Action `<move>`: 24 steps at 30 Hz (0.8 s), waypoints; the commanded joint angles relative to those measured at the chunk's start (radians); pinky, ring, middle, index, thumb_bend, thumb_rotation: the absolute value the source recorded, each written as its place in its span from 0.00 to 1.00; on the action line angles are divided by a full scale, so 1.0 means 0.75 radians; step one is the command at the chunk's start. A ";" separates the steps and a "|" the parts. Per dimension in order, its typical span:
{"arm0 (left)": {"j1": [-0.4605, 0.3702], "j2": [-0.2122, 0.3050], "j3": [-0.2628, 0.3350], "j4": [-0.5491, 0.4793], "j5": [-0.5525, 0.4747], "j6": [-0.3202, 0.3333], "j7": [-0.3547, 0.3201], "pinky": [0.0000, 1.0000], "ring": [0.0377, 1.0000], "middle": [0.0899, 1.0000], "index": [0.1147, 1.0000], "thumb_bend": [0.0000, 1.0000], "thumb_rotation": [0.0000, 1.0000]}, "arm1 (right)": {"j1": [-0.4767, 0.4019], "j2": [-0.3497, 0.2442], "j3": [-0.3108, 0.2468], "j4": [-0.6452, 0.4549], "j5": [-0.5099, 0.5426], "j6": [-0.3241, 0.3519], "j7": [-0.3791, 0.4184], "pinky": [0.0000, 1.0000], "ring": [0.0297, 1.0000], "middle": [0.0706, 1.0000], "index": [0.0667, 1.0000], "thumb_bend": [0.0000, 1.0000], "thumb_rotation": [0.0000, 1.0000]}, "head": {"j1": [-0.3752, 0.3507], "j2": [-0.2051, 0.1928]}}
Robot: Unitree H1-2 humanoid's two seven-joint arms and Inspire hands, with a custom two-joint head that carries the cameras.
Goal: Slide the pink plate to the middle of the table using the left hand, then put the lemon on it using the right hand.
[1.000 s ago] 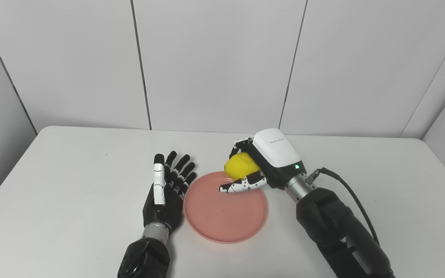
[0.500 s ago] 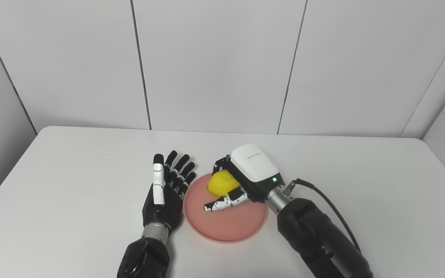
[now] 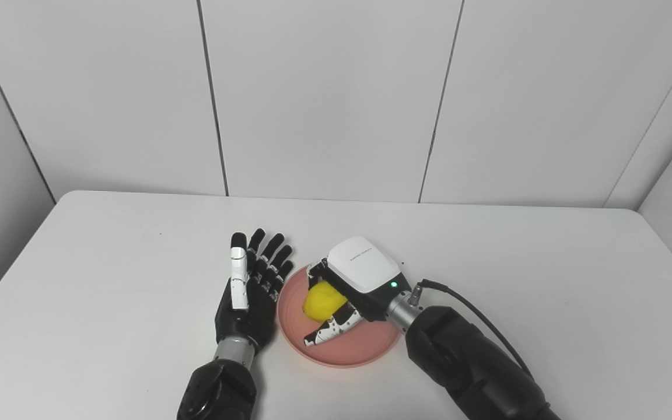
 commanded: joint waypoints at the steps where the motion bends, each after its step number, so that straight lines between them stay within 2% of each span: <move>1: 0.066 -0.036 0.000 0.042 0.017 0.091 0.055 0.95 0.90 0.90 0.95 0.82 0.81 | -0.077 -0.008 -0.010 -0.023 0.000 -0.051 -0.024 0.13 0.16 0.19 0.24 0.72 0.42 | 0.000 0.005; 10: 0.067 -0.038 0.003 0.037 0.010 0.097 0.058 0.96 0.91 0.91 0.95 0.83 0.80 | -0.089 -0.013 -0.005 -0.015 -0.008 -0.054 -0.025 0.13 0.15 0.18 0.21 0.72 0.45 | -0.004 0.005; 14: 0.068 -0.033 -0.001 0.034 0.014 0.103 0.056 0.96 0.91 0.90 0.94 0.83 0.81 | -0.094 -0.020 -0.006 -0.033 -0.016 -0.033 0.016 0.18 0.21 0.25 0.27 0.75 0.52 | -0.007 0.005; 15: 0.069 -0.033 0.000 0.033 0.013 0.103 0.055 0.96 0.91 0.90 0.94 0.83 0.81 | -0.093 -0.022 -0.009 -0.036 -0.015 -0.031 0.023 0.21 0.25 0.30 0.32 0.77 0.53 | -0.007 0.005; 16: 0.070 -0.033 -0.001 0.031 0.015 0.104 0.057 0.96 0.91 0.90 0.94 0.82 0.81 | -0.092 -0.026 -0.011 -0.042 -0.017 -0.028 0.031 0.22 0.26 0.31 0.33 0.77 0.54 | -0.007 0.008; 17: 0.071 -0.033 -0.002 0.029 0.017 0.105 0.058 0.95 0.90 0.89 0.94 0.82 0.81 | -0.092 -0.028 -0.012 -0.046 -0.019 -0.027 0.037 0.26 0.31 0.38 0.39 0.78 0.57 | -0.007 0.008; 19: 0.072 -0.033 -0.003 0.026 0.019 0.106 0.060 0.94 0.90 0.89 0.93 0.82 0.82 | -0.089 -0.033 -0.014 -0.055 -0.032 -0.020 0.042 0.31 0.38 0.46 0.47 0.81 0.60 | -0.009 0.008; 20: 0.072 -0.037 0.000 0.025 0.015 0.108 0.064 0.94 0.90 0.89 0.93 0.82 0.82 | -0.083 -0.037 -0.019 -0.064 -0.030 -0.014 0.050 0.31 0.38 0.46 0.48 0.81 0.60 | -0.011 0.008; 21: 0.072 -0.040 0.003 0.024 0.013 0.109 0.066 0.94 0.89 0.88 0.93 0.82 0.80 | -0.079 -0.039 -0.023 -0.070 -0.029 -0.010 0.057 0.37 0.45 0.53 0.57 0.84 0.61 | -0.011 0.008; 24: 0.073 -0.034 -0.005 0.028 0.017 0.110 0.057 0.94 0.90 0.89 0.94 0.83 0.81 | -0.069 -0.044 -0.042 -0.097 -0.005 0.014 0.105 0.44 0.54 0.62 0.68 0.87 0.62 | -0.009 0.010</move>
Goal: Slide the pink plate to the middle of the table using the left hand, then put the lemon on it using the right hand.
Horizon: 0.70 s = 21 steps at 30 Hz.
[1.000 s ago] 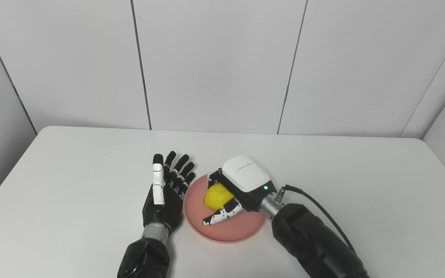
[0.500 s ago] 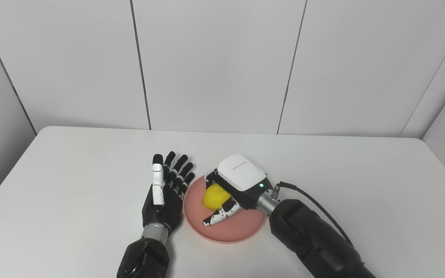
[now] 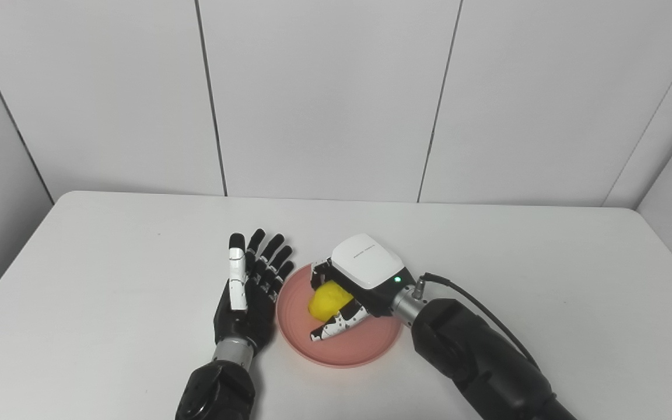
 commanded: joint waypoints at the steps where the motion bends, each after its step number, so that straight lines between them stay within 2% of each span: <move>1: 0.066 -0.033 -0.002 0.045 0.016 0.099 0.053 0.94 0.90 0.90 0.94 0.83 0.82 | -0.053 -0.007 -0.038 -0.056 0.020 0.017 0.010 0.47 0.58 0.66 0.71 0.88 0.63 | 0.001 0.001; 5: 0.067 -0.036 0.001 0.042 0.010 0.103 0.055 0.95 0.91 0.90 0.95 0.82 0.81 | -0.054 -0.002 -0.059 -0.065 0.027 0.010 0.028 0.50 0.61 0.70 0.73 0.89 0.63 | -0.001 0.002; 13: 0.069 -0.032 -0.001 0.047 0.014 0.089 0.047 0.94 0.91 0.90 0.95 0.82 0.81 | -0.046 -0.009 -0.071 -0.073 0.028 -0.029 -0.008 0.47 0.58 0.67 0.71 0.87 0.61 | -0.004 0.005; 15: 0.071 -0.030 -0.006 0.045 0.022 0.082 0.046 0.94 0.91 0.90 0.95 0.83 0.81 | -0.041 -0.009 -0.083 -0.077 0.041 -0.046 -0.037 0.46 0.56 0.65 0.70 0.86 0.57 | -0.003 0.006; 18: 0.067 -0.008 -0.032 0.042 0.077 0.029 0.036 0.93 0.90 0.89 0.95 0.83 0.81 | -0.022 -0.007 -0.128 -0.075 0.087 -0.120 -0.172 0.44 0.53 0.61 0.67 0.82 0.52 | 0.000 0.007; 21: 0.057 0.013 -0.053 0.053 0.135 -0.029 0.023 0.92 0.89 0.89 0.94 0.83 0.82 | 0.001 0.005 -0.178 -0.064 0.148 -0.164 -0.257 0.45 0.54 0.61 0.65 0.76 0.57 | 0.000 0.007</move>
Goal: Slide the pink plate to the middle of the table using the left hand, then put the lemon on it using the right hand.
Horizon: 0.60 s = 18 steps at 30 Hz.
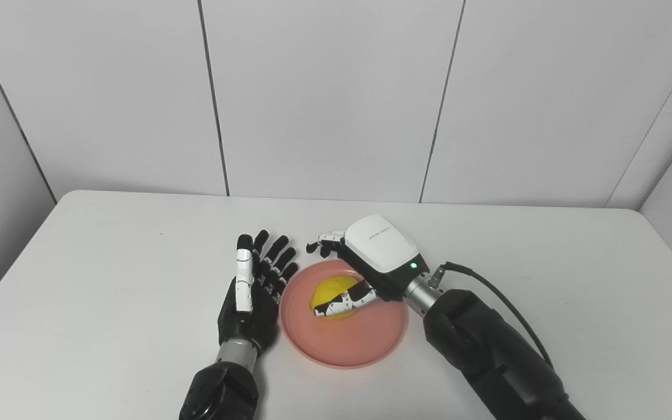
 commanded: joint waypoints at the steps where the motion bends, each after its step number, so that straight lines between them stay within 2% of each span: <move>1: 0.046 0.027 -0.026 0.069 0.096 -0.054 0.013 0.93 0.89 0.89 0.94 0.83 0.82 | -0.006 0.017 -0.074 -0.021 0.092 -0.063 -0.105 0.45 0.55 0.62 0.65 0.76 0.58 | -0.002 0.001; 4: 0.026 0.065 -0.055 0.123 0.187 -0.213 -0.016 0.93 0.89 0.88 0.92 0.83 0.80 | 0.041 0.062 -0.158 -0.007 0.213 -0.060 -0.151 0.47 0.58 0.65 0.66 0.73 0.65 | -0.002 0.001; 7: -0.003 0.095 -0.059 0.172 0.236 -0.324 -0.029 0.92 0.89 0.87 0.89 0.87 0.76 | 0.085 0.117 -0.247 0.018 0.344 -0.063 -0.185 0.49 0.59 0.66 0.66 0.70 0.68 | -0.004 0.004; 8: -0.011 0.101 -0.059 0.183 0.246 -0.345 -0.029 0.92 0.88 0.86 0.88 0.90 0.74 | 0.094 0.130 -0.267 0.026 0.372 -0.067 -0.191 0.51 0.60 0.67 0.66 0.68 0.69 | -0.004 0.004; 10: -0.038 0.133 -0.068 0.207 0.297 -0.397 -0.028 0.93 0.89 0.86 0.89 0.92 0.76 | 0.128 0.192 -0.352 0.069 0.522 -0.058 -0.206 0.59 0.67 0.71 0.74 0.69 0.77 | -0.001 0.007; 11: -0.053 0.146 -0.068 0.220 0.318 -0.416 -0.024 0.93 0.89 0.86 0.89 0.92 0.76 | 0.146 0.226 -0.395 0.091 0.591 -0.051 -0.217 0.59 0.67 0.71 0.74 0.69 0.77 | -0.001 0.007; 13: -0.079 0.164 -0.064 0.246 0.342 -0.446 -0.017 0.93 0.89 0.85 0.88 0.93 0.77 | 0.175 0.287 -0.467 0.130 0.708 -0.056 -0.234 0.66 0.72 0.75 0.79 0.68 0.81 | -0.001 0.008; 16: -0.114 0.189 -0.060 0.284 0.384 -0.487 0.003 0.92 0.89 0.86 0.87 0.92 0.78 | 0.198 0.361 -0.552 0.185 0.841 -0.065 -0.257 0.68 0.73 0.79 0.83 0.64 0.85 | -0.003 0.010; 18: -0.141 0.209 -0.060 0.304 0.411 -0.498 0.017 0.93 0.89 0.87 0.89 0.92 0.81 | 0.206 0.407 -0.612 0.227 0.950 -0.055 -0.261 0.74 0.79 0.84 0.86 0.68 0.87 | -0.008 0.012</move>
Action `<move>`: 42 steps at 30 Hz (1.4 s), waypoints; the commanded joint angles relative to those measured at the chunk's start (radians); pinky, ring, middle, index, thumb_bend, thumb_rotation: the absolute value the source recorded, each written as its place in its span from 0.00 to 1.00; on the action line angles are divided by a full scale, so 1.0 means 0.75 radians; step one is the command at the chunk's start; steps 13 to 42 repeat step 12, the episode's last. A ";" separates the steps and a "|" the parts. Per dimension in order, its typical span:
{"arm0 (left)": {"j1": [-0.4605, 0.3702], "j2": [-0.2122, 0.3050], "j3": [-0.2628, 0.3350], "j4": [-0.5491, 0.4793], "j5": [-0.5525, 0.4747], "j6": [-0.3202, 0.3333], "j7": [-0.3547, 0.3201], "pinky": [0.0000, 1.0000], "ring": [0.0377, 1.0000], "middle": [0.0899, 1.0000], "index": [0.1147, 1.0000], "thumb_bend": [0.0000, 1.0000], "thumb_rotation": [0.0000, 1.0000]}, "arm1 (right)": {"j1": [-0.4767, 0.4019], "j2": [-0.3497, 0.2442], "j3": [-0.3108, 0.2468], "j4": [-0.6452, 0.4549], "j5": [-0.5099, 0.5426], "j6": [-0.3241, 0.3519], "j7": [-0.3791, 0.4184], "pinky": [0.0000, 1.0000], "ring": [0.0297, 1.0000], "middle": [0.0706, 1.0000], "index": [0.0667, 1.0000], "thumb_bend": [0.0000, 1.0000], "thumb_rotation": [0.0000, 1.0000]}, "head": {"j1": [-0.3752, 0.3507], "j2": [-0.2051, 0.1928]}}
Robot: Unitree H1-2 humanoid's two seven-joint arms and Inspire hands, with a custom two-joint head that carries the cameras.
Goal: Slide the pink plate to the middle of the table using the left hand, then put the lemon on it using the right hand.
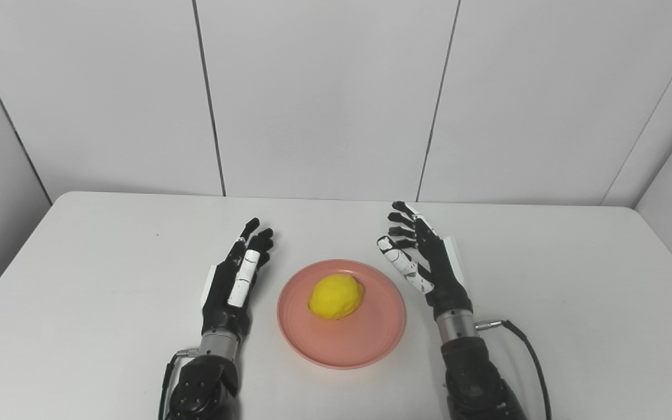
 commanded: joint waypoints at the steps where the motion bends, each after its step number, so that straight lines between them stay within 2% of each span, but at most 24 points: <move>1: -0.035 0.030 0.005 0.026 0.040 -0.057 0.017 0.94 0.90 0.87 0.89 0.92 0.81 | -0.034 0.041 -0.056 0.011 0.124 -0.024 -0.020 0.76 0.81 0.86 0.87 0.68 0.90 | 0.001 0.000; 2: -0.050 0.039 0.006 0.040 0.053 -0.061 0.025 0.96 0.91 0.88 0.90 0.92 0.82 | -0.032 0.056 -0.082 0.025 0.178 -0.008 -0.008 0.80 0.84 0.89 0.88 0.71 0.92 | -0.001 0.002; 6: -0.090 0.055 0.012 0.080 0.081 -0.074 0.049 0.97 0.92 0.89 0.90 0.91 0.83 | -0.022 0.085 -0.135 0.053 0.310 0.023 0.023 0.86 0.85 0.91 0.90 0.74 0.95 | -0.001 0.005; 9: -0.099 0.052 0.016 0.093 0.087 -0.075 0.067 0.97 0.92 0.90 0.90 0.91 0.83 | -0.008 0.096 -0.156 0.057 0.381 0.048 0.032 0.88 0.87 0.92 0.92 0.77 0.94 | -0.001 0.010; 12: -0.103 0.029 0.048 0.107 0.046 -0.069 0.077 0.99 0.93 0.91 0.90 0.91 0.82 | 0.010 0.115 -0.182 0.035 0.470 0.113 0.042 0.93 0.90 0.94 0.92 0.78 0.92 | 0.001 0.012; 42: -0.103 0.029 0.048 0.107 0.046 -0.069 0.077 0.99 0.93 0.91 0.90 0.91 0.82 | 0.010 0.115 -0.182 0.035 0.470 0.113 0.042 0.93 0.90 0.94 0.92 0.78 0.92 | 0.001 0.012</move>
